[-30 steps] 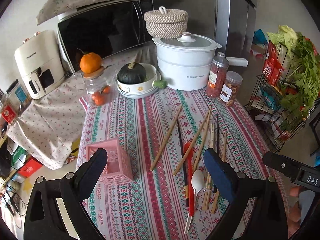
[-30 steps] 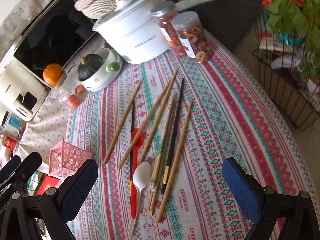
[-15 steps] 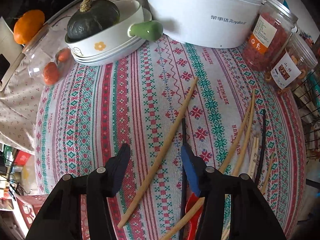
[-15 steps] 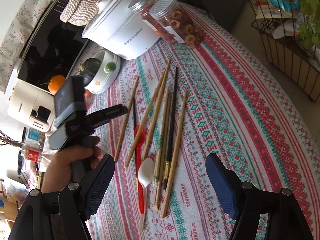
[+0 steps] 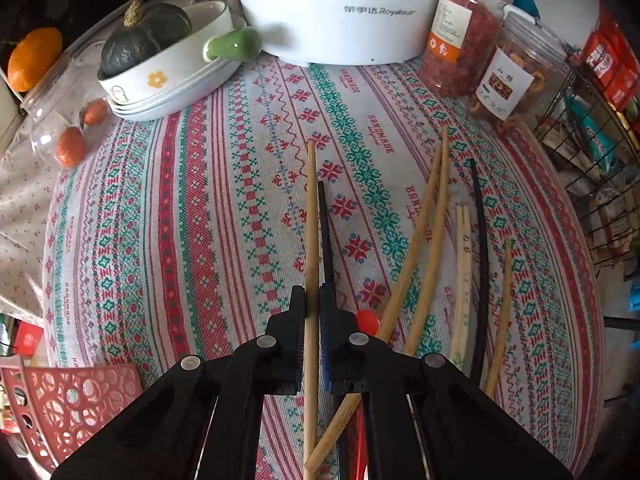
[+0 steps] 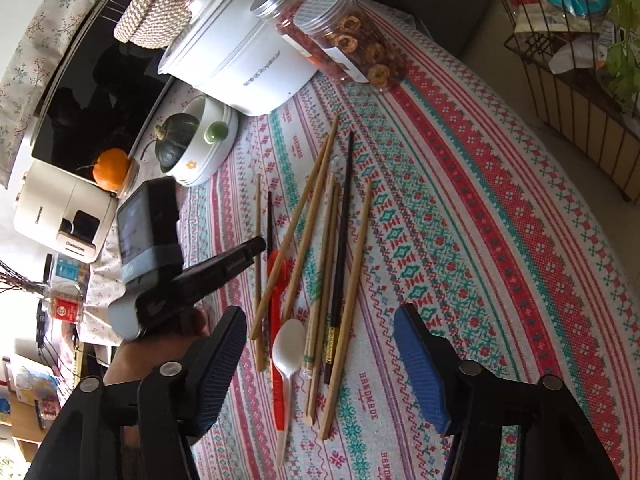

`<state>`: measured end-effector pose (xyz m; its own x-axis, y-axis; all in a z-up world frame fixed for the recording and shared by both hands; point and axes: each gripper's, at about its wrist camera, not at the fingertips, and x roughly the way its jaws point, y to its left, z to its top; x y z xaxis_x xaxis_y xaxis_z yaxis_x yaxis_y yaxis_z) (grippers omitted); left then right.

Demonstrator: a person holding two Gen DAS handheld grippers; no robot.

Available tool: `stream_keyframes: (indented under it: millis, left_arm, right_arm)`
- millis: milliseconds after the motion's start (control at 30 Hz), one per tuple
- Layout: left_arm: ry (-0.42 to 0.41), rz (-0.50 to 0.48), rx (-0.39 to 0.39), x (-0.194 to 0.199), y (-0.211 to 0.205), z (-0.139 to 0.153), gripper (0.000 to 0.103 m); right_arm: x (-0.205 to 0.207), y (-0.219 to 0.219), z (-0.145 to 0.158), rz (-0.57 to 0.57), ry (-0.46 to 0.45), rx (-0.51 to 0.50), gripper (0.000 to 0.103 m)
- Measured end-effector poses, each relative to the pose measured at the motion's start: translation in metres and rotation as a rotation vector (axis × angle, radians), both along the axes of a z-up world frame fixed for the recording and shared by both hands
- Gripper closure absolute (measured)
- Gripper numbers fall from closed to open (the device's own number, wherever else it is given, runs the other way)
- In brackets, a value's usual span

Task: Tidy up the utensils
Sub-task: 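Close the left tool on a bamboo chopstick and lift it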

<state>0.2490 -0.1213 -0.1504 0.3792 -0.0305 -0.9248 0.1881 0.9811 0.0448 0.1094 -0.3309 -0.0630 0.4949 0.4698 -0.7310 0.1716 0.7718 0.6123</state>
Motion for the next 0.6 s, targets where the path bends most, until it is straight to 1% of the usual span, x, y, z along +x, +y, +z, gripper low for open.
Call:
stream_keyframes:
  millis: [33, 67, 100, 167, 200, 233, 333, 400, 467, 533, 600]
  left_arm:
    - [-0.034, -0.015, -0.016, -0.015, 0.001, 0.01, 0.096]
    - [-0.058, -0.027, -0.04, -0.029, 0.004, 0.021, 0.096]
    - [-0.072, -0.034, -0.077, -0.041, 0.009, 0.033, 0.096]
    - [-0.122, -0.039, -0.138, -0.065, 0.019, 0.058, 0.096]
    - [-0.159, -0.044, -0.16, -0.078, 0.021, 0.072, 0.096]
    - [-0.19, -0.052, -0.179, -0.089, 0.027, 0.079, 0.096]
    - [-0.25, -0.057, -0.261, -0.12, 0.045, 0.111, 0.096]
    - [-0.298, -0.05, -0.313, -0.132, 0.069, 0.136, 0.096]
    - [-0.35, -0.052, -0.353, -0.151, 0.086, 0.154, 0.096]
    - [-0.413, -0.046, -0.352, -0.166, 0.102, 0.166, 0.096]
    - [-0.465, -0.03, -0.351, -0.18, 0.118, 0.166, 0.096]
  right_arm:
    - [0.002, 0.002, -0.002, 0.005, 0.008, -0.001, 0.046]
    - [0.005, 0.004, -0.005, 0.012, 0.017, 0.004, 0.05]
    - [0.009, 0.007, -0.008, 0.023, 0.026, 0.014, 0.055]
    - [0.018, 0.012, -0.017, 0.043, 0.055, 0.032, 0.061]
    - [0.023, 0.014, -0.023, 0.047, 0.076, 0.034, 0.062]
    - [0.027, 0.015, -0.029, 0.047, 0.1, 0.029, 0.063]
    - [0.039, 0.016, -0.045, 0.037, 0.16, -0.015, 0.065]
    - [0.046, 0.017, -0.054, 0.035, 0.182, -0.034, 0.065]
    - [0.053, 0.022, -0.061, 0.049, 0.202, -0.062, 0.065]
    - [0.062, 0.03, -0.067, 0.061, 0.218, -0.125, 0.065]
    - [0.07, 0.036, -0.072, 0.064, 0.229, -0.185, 0.067]
